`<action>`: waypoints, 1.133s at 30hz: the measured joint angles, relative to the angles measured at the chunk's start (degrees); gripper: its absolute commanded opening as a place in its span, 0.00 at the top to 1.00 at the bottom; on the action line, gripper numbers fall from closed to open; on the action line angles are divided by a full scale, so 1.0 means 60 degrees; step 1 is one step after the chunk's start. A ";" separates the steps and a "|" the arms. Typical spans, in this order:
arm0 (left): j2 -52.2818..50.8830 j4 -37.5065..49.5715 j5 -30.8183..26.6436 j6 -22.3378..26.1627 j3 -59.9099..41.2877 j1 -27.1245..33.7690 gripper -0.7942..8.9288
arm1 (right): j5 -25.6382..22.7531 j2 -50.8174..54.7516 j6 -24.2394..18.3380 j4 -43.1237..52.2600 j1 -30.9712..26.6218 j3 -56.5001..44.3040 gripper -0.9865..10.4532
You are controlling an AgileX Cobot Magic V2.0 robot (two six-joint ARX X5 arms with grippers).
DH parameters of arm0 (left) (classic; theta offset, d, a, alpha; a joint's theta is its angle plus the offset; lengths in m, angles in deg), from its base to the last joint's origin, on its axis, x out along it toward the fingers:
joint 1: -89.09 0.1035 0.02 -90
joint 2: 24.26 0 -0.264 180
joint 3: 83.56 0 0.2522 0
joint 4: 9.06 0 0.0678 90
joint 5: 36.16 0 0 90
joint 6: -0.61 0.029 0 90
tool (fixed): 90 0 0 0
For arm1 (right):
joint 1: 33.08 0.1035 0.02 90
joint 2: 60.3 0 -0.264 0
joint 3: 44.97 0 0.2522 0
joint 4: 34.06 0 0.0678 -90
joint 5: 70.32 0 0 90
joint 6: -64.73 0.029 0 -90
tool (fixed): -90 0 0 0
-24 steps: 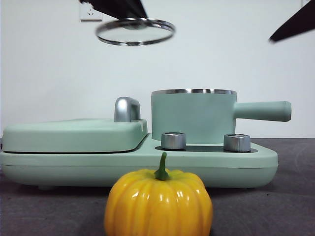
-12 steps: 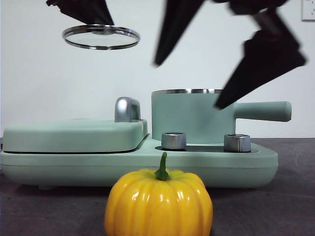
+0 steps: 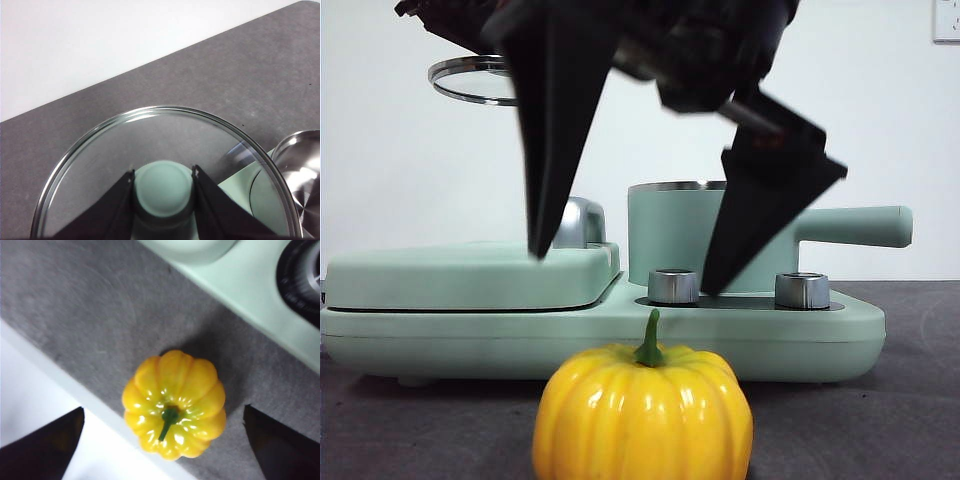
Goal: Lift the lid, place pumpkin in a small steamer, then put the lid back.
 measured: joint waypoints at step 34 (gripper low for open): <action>0.0000 0.0000 0.0000 0.0000 0.0000 0.0000 0.90 | -0.0900 -0.1643 -0.0011 0.0055 0.0714 0.0007 0.60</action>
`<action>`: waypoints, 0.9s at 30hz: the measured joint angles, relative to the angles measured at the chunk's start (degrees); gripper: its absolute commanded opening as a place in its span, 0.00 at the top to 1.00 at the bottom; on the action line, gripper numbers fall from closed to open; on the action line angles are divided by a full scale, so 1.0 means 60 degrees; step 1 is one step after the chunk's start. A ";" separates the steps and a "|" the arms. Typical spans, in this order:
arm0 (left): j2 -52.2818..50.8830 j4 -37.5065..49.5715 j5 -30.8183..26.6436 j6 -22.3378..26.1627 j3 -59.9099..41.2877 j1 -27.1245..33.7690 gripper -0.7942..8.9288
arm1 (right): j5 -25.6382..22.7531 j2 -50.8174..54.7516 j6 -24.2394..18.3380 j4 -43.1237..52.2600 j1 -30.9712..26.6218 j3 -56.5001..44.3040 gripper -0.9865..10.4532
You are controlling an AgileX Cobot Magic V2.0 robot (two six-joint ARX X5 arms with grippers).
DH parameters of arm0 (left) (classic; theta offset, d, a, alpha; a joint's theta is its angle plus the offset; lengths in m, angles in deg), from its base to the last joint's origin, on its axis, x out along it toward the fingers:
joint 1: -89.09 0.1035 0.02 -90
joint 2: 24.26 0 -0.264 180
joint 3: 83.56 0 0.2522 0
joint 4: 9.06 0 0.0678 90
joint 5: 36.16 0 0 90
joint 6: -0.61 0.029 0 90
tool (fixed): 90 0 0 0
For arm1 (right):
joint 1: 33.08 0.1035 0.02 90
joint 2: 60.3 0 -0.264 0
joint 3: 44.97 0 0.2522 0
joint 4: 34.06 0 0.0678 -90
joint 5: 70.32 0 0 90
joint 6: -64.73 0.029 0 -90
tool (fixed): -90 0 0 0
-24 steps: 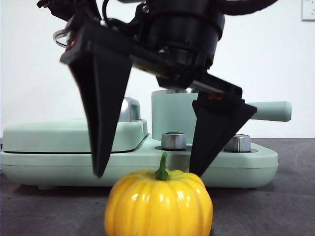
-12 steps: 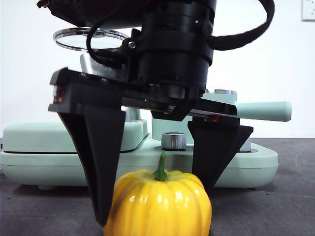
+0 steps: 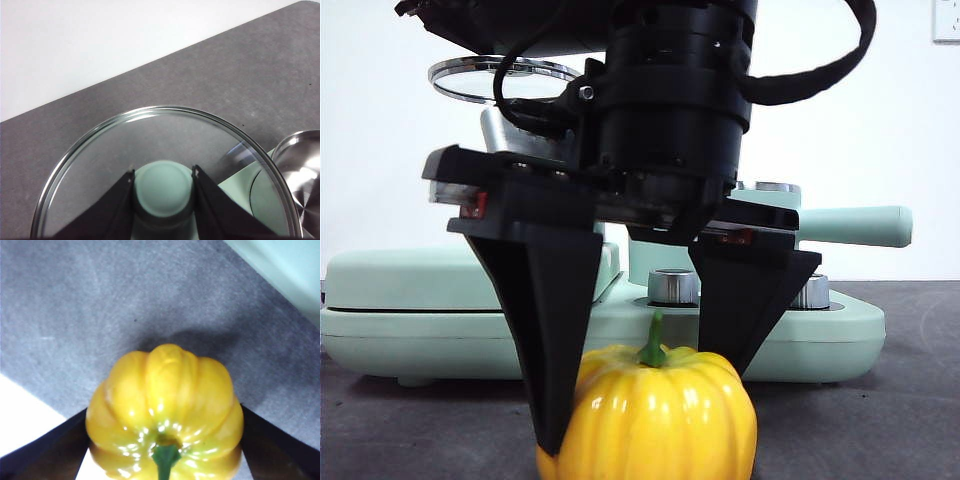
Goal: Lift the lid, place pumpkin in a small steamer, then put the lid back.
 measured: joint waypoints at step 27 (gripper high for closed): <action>0.0000 -0.0015 0.0000 0.0000 0.0000 0.0295 0.90 | -0.0109 -0.0521 -0.2692 -0.4339 -0.4244 0.7078 0.60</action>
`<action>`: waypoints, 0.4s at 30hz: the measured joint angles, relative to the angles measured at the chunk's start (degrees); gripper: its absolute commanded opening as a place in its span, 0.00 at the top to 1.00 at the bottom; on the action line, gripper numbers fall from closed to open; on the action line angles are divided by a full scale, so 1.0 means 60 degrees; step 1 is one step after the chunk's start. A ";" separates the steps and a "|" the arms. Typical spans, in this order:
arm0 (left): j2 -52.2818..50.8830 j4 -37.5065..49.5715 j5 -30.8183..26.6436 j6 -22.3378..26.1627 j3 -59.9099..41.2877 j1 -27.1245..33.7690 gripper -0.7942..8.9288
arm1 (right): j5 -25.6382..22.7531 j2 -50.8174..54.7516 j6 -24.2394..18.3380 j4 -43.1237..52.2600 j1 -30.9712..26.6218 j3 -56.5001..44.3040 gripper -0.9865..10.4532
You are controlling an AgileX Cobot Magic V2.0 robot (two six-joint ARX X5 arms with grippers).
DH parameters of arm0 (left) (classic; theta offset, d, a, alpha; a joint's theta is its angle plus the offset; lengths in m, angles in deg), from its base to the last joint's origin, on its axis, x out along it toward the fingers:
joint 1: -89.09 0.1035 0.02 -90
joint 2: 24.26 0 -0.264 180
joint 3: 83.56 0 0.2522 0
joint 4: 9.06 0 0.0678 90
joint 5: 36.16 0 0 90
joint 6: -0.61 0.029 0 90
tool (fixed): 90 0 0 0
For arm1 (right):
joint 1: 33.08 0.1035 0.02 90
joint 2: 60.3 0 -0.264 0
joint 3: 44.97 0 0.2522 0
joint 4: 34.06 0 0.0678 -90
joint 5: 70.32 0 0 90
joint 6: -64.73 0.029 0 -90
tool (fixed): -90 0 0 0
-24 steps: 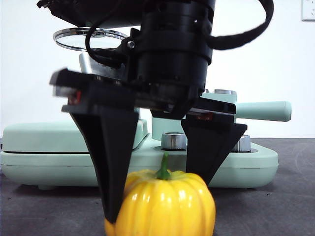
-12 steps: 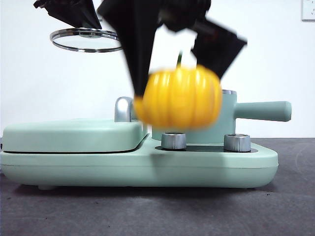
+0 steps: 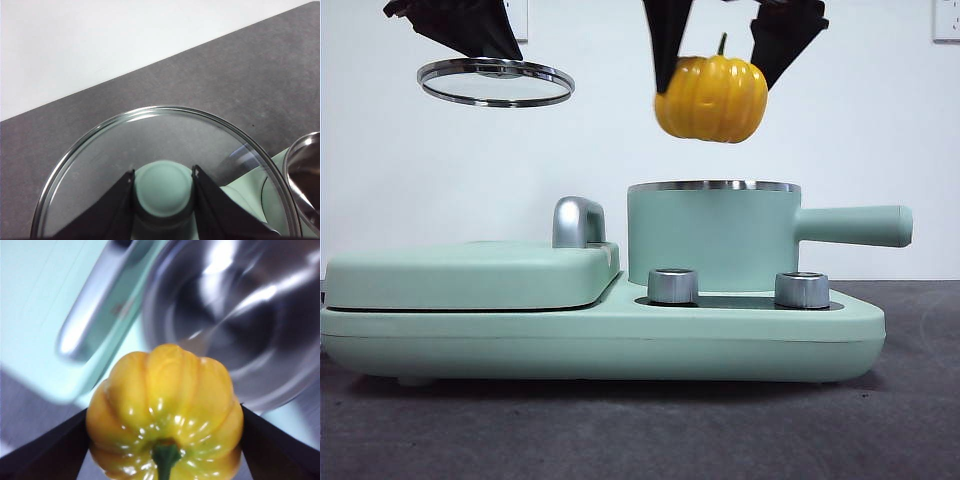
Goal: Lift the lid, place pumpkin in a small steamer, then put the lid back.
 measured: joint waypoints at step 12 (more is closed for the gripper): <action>0.0000 -0.0066 0.0000 0.0000 0.0000 0.0000 0.90 | -0.0004 -0.2040 -0.0484 0.0208 -0.1147 0.1304 0.60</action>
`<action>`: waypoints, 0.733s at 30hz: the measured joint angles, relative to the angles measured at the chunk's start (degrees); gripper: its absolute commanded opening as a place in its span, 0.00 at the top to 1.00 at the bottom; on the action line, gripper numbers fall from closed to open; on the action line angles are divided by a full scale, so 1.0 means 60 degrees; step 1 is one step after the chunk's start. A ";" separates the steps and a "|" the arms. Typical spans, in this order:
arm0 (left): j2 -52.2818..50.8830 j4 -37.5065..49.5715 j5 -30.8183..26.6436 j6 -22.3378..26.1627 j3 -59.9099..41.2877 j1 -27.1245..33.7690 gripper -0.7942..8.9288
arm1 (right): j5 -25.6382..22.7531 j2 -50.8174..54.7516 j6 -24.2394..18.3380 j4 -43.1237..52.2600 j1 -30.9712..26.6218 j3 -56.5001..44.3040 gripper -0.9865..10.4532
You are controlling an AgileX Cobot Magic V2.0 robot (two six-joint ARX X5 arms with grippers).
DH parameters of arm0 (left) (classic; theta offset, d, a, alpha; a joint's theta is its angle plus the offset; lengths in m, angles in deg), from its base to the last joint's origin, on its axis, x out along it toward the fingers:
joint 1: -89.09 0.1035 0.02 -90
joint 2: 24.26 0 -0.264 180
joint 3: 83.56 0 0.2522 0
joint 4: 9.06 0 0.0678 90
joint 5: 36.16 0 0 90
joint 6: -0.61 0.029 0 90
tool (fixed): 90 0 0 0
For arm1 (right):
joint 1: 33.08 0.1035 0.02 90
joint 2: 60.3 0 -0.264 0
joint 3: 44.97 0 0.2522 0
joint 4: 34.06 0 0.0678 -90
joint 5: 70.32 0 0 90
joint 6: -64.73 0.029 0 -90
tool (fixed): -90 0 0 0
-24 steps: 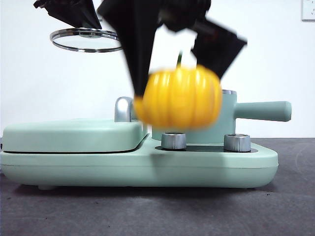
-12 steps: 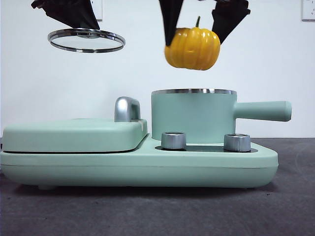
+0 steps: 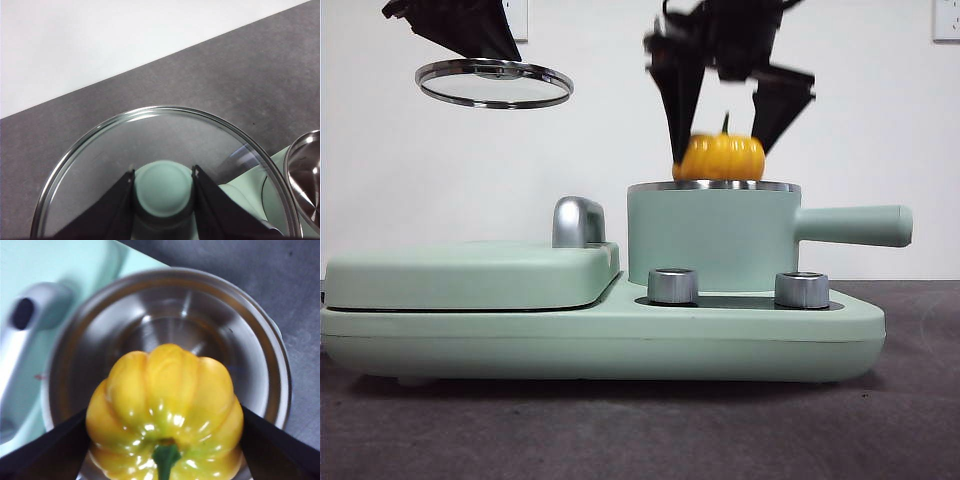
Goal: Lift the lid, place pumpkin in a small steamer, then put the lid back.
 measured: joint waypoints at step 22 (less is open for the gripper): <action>0.0000 -0.0022 0.0000 -0.0004 0.0000 0.0000 0.90 | -0.0230 -0.1610 -0.0007 0.0040 0.0120 0.0000 0.60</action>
